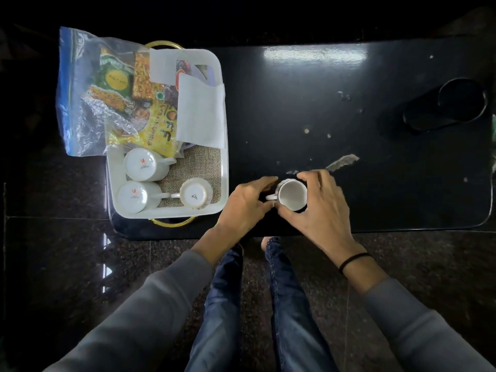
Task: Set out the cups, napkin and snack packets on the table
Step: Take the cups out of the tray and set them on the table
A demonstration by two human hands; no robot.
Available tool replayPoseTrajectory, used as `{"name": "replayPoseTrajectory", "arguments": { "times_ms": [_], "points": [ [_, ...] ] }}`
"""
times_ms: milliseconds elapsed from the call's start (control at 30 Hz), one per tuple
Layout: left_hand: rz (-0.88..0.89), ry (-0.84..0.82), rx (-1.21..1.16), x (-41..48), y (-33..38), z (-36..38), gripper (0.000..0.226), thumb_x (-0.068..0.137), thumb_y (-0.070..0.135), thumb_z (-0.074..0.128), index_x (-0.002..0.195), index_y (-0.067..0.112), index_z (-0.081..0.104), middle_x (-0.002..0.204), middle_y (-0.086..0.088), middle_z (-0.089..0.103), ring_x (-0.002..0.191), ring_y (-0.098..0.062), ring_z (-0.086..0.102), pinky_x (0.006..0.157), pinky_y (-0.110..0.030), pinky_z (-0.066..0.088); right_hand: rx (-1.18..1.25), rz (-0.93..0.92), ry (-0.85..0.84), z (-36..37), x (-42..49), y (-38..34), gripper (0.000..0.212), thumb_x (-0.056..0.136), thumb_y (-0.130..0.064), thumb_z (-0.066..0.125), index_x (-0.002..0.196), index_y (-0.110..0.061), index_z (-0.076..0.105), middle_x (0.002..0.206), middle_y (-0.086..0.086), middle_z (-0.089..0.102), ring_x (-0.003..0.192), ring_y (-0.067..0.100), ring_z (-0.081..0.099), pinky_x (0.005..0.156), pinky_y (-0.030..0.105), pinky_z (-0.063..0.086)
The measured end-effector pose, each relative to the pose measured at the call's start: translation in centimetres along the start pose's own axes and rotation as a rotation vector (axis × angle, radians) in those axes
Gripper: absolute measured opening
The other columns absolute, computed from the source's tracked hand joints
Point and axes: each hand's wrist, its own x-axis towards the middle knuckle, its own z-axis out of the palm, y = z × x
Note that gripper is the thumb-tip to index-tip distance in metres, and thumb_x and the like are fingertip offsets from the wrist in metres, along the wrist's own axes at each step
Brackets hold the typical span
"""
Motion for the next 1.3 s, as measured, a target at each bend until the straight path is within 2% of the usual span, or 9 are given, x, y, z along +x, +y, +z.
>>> {"name": "replayPoseTrajectory", "arguments": {
  "times_ms": [133, 233, 367, 533, 733, 900, 1000, 1167, 1300],
  "points": [
    [0.076, 0.014, 0.009, -1.0, 0.0, -1.9, 0.057, 0.086, 0.009, 0.078, 0.139, 0.013, 0.058, 0.129, -0.009, 0.068, 0.121, -0.018, 0.064, 0.093, -0.037, 0.058, -0.001, -0.069, 0.004, -1.3, 0.6, -2.1, 0.069, 0.076, -0.052, 0.078, 0.128, -0.013, 0.055, 0.126, 0.006, 0.055, 0.114, 0.026, 0.055, 0.088, 0.041, 0.05],
    [0.108, 0.081, 0.1, -2.0, -0.5, -4.2, 0.054, 0.086, 0.015, 0.078, 0.137, 0.015, 0.06, 0.129, -0.005, 0.068, 0.117, -0.022, 0.065, 0.094, -0.042, 0.056, 0.087, -0.142, -0.003, -1.2, 1.6, -4.5, 0.06, 0.08, -0.04, 0.078, 0.128, -0.011, 0.056, 0.128, 0.007, 0.053, 0.117, 0.025, 0.052, 0.092, 0.039, 0.052],
    [0.128, 0.212, 0.205, -3.4, -2.2, -7.2, 0.039, 0.088, 0.017, 0.077, 0.125, 0.012, 0.067, 0.124, -0.003, 0.069, 0.109, -0.026, 0.068, 0.085, -0.046, 0.057, 0.173, -0.231, -0.071, 0.3, 2.8, -8.1, 0.048, 0.086, -0.035, 0.073, 0.125, -0.014, 0.055, 0.128, 0.001, 0.052, 0.121, 0.019, 0.047, 0.081, 0.029, 0.053],
    [0.053, 0.202, 0.304, -4.8, -5.6, -9.7, 0.044, 0.081, 0.017, 0.083, 0.12, 0.008, 0.066, 0.123, -0.005, 0.065, 0.114, -0.026, 0.061, 0.083, -0.042, 0.054, 0.201, -0.295, -0.242, 3.6, 3.8, -11.9, 0.045, 0.086, -0.031, 0.072, 0.124, -0.017, 0.052, 0.125, -0.001, 0.056, 0.119, 0.018, 0.052, 0.084, 0.034, 0.053],
    [-0.016, 0.114, 0.412, -5.2, -7.4, -10.5, 0.066, 0.082, 0.016, 0.079, 0.141, 0.016, 0.049, 0.138, -0.003, 0.053, 0.128, -0.023, 0.05, 0.087, -0.044, 0.056, 0.355, -0.153, -0.375, 5.5, 4.4, -14.0, 0.047, 0.082, -0.026, 0.073, 0.123, -0.026, 0.049, 0.116, -0.007, 0.064, 0.091, 0.014, 0.065, 0.076, 0.037, 0.059],
    [-0.019, 0.024, 0.474, -4.1, -7.6, -10.6, 0.07, 0.085, 0.021, 0.077, 0.145, 0.017, 0.042, 0.139, -0.004, 0.051, 0.13, -0.023, 0.049, 0.09, -0.039, 0.055, 0.469, -0.017, -0.44, 5.8, 4.7, -13.9, 0.046, 0.084, -0.028, 0.071, 0.126, -0.034, 0.051, 0.112, -0.016, 0.064, 0.098, 0.005, 0.063, 0.072, 0.011, 0.046],
    [0.0, -0.004, 0.482, -3.5, -7.4, -11.1, 0.068, 0.082, 0.025, 0.077, 0.142, 0.014, 0.046, 0.131, -0.006, 0.055, 0.124, -0.025, 0.053, 0.092, -0.043, 0.054, 0.508, 0.031, -0.449, 5.8, 4.6, -13.9, 0.044, 0.084, -0.031, 0.069, 0.125, -0.036, 0.052, 0.112, -0.017, 0.064, 0.098, 0.002, 0.062, 0.069, 0.008, 0.041],
    [0.047, 0.142, 0.369, -3.8, -6.2, -11.6, 0.06, 0.078, 0.029, 0.078, 0.13, 0.01, 0.054, 0.119, -0.007, 0.061, 0.109, -0.027, 0.059, 0.078, -0.039, 0.053, 0.651, 0.092, -0.36, 4.7, 4.5, -13.8, 0.033, 0.086, -0.034, 0.067, 0.118, -0.032, 0.062, 0.114, -0.017, 0.067, 0.104, -0.008, 0.061, 0.082, 0.012, 0.047],
    [0.043, 0.266, 0.267, -3.7, -4.7, -12.3, 0.059, 0.073, 0.035, 0.082, 0.123, 0.011, 0.059, 0.113, -0.008, 0.066, 0.104, -0.029, 0.06, 0.079, -0.044, 0.052, 0.772, 0.129, -0.308, 3.0, 4.3, -13.3, 0.023, 0.089, -0.045, 0.066, 0.109, -0.034, 0.068, 0.109, -0.019, 0.071, 0.106, -0.01, 0.062, 0.087, 0.011, 0.046]
  ]
}}
